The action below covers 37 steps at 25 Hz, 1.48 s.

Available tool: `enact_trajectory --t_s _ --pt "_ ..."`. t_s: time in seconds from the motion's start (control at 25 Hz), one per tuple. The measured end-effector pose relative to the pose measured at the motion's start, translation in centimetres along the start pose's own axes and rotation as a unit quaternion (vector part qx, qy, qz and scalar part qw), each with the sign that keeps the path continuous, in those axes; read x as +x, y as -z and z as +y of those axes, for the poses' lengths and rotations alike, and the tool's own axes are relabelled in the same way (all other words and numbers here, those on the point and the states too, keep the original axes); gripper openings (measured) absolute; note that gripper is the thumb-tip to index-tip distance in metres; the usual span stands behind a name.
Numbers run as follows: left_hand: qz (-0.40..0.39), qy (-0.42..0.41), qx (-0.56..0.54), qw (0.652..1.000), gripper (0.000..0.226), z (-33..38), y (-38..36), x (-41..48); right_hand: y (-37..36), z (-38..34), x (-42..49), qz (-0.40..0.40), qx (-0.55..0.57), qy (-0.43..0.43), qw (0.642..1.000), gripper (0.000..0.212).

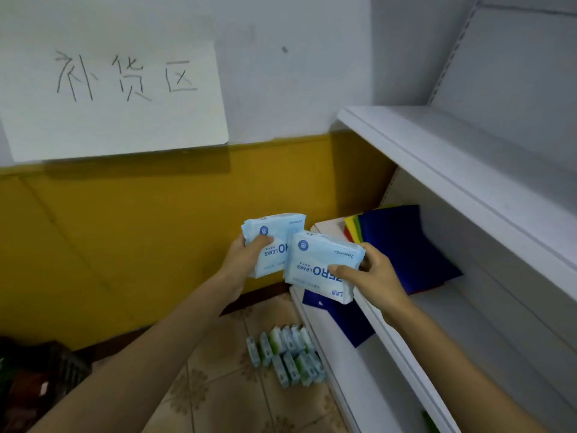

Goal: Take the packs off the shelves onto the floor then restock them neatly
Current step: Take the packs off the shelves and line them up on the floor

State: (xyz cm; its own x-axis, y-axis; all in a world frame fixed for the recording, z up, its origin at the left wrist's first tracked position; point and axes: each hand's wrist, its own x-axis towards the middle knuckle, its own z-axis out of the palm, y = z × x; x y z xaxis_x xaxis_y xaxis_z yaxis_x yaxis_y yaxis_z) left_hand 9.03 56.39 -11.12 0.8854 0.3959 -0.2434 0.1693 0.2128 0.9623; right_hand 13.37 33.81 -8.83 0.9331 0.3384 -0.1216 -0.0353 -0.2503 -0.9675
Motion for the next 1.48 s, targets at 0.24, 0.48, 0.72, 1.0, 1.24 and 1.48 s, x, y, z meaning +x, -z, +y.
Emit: enact_trajectory --t_s 0.24,0.48,0.72,1.0,1.24,1.48 --pt "0.068 0.030 0.146 0.987 0.034 -14.5 7.0 5.0 -4.8 14.6 5.4 0.004 -0.044 -0.086 0.995 0.034" --pt "0.076 0.085 0.203 0.972 0.025 -43.3 11.2 12.1 -15.0 43.6 10.7 -0.017 -0.090 -0.162 0.983 0.038" --pt "0.091 0.015 0.223 0.970 0.043 -69.2 13.3 17.2 -24.7 69.7 13.9 0.009 -0.188 -0.159 0.969 0.044" --pt "0.110 0.023 0.267 0.957 0.039 -80.3 10.7 18.9 -27.1 80.2 13.9 0.042 -0.145 -0.110 0.982 0.032" --pt "0.100 0.059 0.169 0.979 0.055 -83.6 7.9 16.0 -27.8 81.9 11.9 0.046 -0.089 -0.118 0.988 0.030" --pt "0.132 0.067 0.152 0.977 0.056 -85.4 7.3 15.2 -27.6 83.4 11.4 0.046 -0.140 -0.104 0.983 0.032"
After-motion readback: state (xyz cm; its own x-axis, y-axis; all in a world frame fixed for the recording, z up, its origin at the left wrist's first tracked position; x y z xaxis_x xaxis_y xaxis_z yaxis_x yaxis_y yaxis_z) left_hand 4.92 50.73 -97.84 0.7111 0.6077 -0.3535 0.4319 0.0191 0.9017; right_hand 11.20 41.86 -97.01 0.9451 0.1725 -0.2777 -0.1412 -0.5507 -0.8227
